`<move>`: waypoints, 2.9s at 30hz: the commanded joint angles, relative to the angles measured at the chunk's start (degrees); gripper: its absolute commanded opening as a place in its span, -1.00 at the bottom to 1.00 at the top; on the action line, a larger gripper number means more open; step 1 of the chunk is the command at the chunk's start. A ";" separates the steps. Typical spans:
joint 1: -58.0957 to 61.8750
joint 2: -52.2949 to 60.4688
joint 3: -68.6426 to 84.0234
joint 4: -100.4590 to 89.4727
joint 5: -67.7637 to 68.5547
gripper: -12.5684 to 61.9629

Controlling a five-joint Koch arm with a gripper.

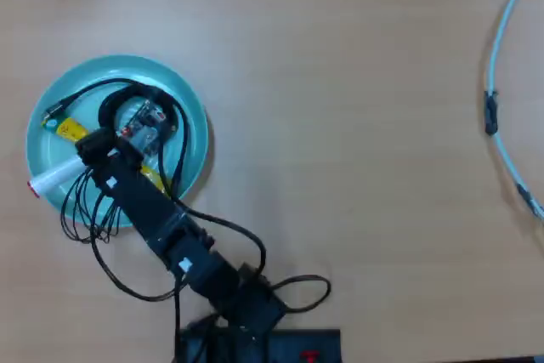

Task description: Pick up the red pen and put it in the green bowl

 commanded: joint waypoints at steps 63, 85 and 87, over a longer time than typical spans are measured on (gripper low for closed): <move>33.31 54.67 46.49 4.13 0.18 -0.26; 48.34 61.96 71.37 -9.14 -9.76 -0.26; 48.52 61.88 74.27 -15.29 -9.93 -0.26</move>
